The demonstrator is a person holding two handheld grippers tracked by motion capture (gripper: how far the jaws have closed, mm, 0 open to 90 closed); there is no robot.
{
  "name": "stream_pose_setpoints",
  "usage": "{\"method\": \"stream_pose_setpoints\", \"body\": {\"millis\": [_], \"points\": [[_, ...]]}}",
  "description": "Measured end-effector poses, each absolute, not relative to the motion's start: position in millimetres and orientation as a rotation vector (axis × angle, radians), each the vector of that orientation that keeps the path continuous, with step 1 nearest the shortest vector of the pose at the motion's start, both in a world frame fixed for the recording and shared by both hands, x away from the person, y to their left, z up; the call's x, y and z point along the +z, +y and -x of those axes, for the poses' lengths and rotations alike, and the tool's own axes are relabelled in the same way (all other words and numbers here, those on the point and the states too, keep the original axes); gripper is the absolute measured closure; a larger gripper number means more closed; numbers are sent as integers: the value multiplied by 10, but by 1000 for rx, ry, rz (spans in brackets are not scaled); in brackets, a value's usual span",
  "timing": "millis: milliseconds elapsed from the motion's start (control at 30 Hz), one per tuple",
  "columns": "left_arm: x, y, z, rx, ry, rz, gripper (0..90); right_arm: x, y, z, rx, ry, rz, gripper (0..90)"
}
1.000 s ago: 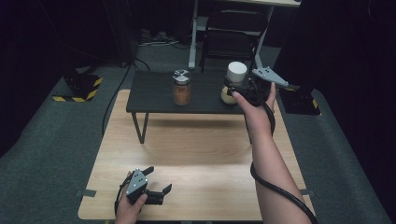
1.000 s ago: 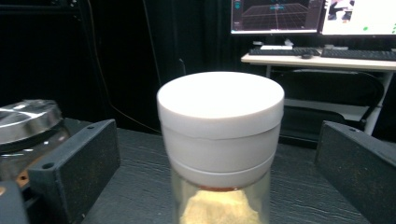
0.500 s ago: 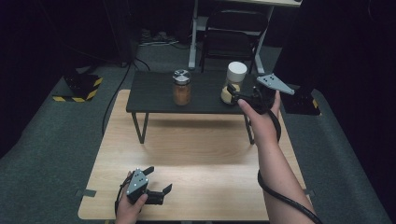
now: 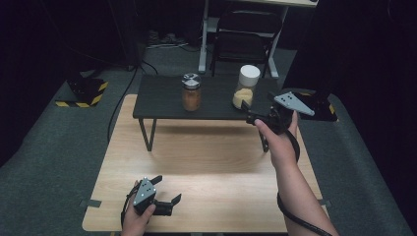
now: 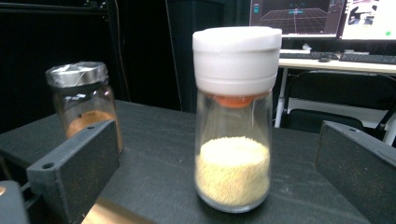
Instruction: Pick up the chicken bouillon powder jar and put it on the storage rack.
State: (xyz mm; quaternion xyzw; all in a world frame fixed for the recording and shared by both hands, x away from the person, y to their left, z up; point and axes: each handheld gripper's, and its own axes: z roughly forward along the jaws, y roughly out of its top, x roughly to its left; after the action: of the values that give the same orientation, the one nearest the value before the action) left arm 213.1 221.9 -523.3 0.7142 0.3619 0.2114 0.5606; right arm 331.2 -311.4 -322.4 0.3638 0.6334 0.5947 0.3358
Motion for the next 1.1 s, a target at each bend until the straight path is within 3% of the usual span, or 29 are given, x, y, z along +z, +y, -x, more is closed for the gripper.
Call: {"method": "stream_pose_setpoints", "body": {"millis": [1100], "points": [[-5233,2205,-2115,513,845,-1688,5,-3921,-3414,-2756,1588,1744,-906,1]]}}
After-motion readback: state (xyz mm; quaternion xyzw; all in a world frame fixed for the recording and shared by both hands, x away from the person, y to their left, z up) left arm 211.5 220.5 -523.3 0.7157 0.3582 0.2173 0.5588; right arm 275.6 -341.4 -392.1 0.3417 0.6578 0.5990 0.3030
